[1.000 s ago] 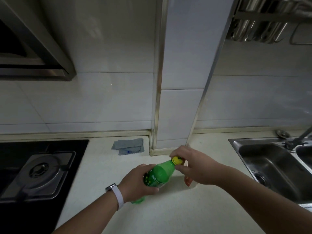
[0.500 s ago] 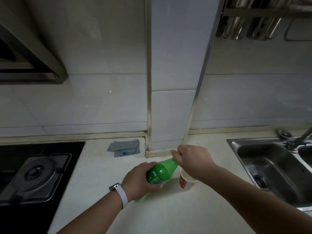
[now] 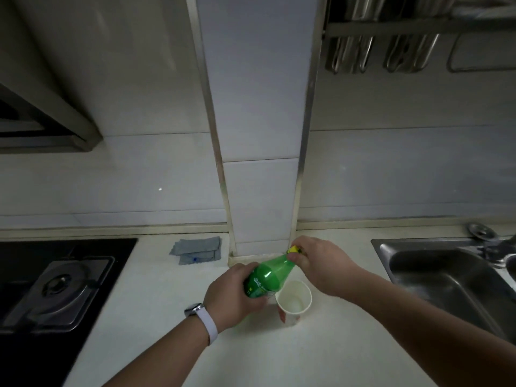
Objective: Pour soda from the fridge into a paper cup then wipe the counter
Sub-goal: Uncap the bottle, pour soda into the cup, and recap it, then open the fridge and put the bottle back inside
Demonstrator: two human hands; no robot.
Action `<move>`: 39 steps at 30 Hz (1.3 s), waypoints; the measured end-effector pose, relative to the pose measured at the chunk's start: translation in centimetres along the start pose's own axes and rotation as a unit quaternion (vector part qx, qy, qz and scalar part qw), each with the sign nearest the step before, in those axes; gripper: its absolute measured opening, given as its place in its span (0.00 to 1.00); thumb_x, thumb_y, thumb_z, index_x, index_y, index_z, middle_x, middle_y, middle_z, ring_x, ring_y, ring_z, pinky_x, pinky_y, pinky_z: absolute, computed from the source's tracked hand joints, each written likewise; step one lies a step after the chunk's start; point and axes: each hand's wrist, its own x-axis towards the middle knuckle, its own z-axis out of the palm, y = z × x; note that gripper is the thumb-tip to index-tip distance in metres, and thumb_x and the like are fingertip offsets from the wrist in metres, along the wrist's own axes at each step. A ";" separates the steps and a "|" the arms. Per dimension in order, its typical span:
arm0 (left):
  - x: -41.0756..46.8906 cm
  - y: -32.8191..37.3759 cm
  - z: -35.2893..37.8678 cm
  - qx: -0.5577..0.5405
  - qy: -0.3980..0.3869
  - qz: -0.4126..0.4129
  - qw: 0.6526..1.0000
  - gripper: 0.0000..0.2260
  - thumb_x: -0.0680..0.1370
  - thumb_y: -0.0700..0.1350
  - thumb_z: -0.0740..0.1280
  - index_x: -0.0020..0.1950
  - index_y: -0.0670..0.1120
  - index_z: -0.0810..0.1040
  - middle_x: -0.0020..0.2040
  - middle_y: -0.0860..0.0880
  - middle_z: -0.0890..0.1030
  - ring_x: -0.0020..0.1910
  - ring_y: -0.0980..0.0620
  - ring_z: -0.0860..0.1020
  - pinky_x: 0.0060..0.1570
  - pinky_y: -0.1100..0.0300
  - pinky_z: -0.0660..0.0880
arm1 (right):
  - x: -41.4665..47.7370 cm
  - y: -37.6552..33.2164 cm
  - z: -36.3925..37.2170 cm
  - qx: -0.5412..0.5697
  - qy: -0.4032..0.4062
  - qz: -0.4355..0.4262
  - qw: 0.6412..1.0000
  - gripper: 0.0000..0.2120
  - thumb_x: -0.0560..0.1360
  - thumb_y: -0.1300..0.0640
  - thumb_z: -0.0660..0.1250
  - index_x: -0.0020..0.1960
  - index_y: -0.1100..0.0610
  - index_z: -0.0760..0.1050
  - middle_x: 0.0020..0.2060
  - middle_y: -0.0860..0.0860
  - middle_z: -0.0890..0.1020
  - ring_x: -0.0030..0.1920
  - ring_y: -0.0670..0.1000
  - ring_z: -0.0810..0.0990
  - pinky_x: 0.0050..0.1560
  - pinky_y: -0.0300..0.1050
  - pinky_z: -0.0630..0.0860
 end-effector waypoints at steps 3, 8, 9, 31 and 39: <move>0.2 1.2 1.0 0.077 0.040 -0.012 0.996 0.29 0.69 0.59 0.72 0.68 0.58 0.72 0.56 0.56 0.78 0.53 0.53 0.78 0.45 0.60 0.75 | 0.4 1.3 0.8 0.028 -0.003 0.050 0.998 0.14 0.82 0.44 0.56 0.55 0.54 0.73 0.43 0.51 0.78 0.44 0.53 0.76 0.45 0.47 0.70; -0.6 2.8 2.6 0.093 0.055 -0.049 0.993 0.28 0.69 0.60 0.70 0.69 0.59 0.71 0.57 0.57 0.78 0.53 0.53 0.79 0.44 0.60 0.75 | 0.7 2.7 1.1 0.077 -0.023 0.061 0.995 0.15 0.82 0.44 0.56 0.50 0.56 0.71 0.43 0.53 0.79 0.43 0.53 0.76 0.41 0.45 0.69; -0.8 3.0 3.0 0.084 0.052 -0.059 0.993 0.28 0.68 0.61 0.70 0.68 0.60 0.71 0.56 0.57 0.77 0.52 0.54 0.79 0.44 0.60 0.75 | 0.6 3.0 1.1 0.081 -0.027 0.054 0.995 0.15 0.82 0.44 0.56 0.50 0.55 0.71 0.42 0.53 0.79 0.42 0.53 0.76 0.40 0.45 0.68; -9.0 6.1 -2.7 -0.365 0.236 -0.181 0.882 0.15 0.71 0.36 0.76 0.54 0.48 0.81 0.49 0.48 0.86 0.50 0.49 0.83 0.51 0.57 0.80 | -2.4 0.0 9.4 0.509 -0.314 0.048 0.800 0.19 0.79 0.40 0.60 0.61 0.52 0.75 0.56 0.53 0.83 0.57 0.56 0.82 0.58 0.51 0.77; -14.5 2.7 -6.2 -0.374 0.287 -0.181 0.863 0.19 0.64 0.46 0.79 0.54 0.50 0.82 0.50 0.46 0.85 0.53 0.43 0.82 0.56 0.48 0.79 | -2.9 -7.3 12.5 0.566 -0.388 0.055 0.725 0.21 0.80 0.44 0.61 0.63 0.57 0.76 0.56 0.55 0.84 0.56 0.58 0.82 0.53 0.49 0.78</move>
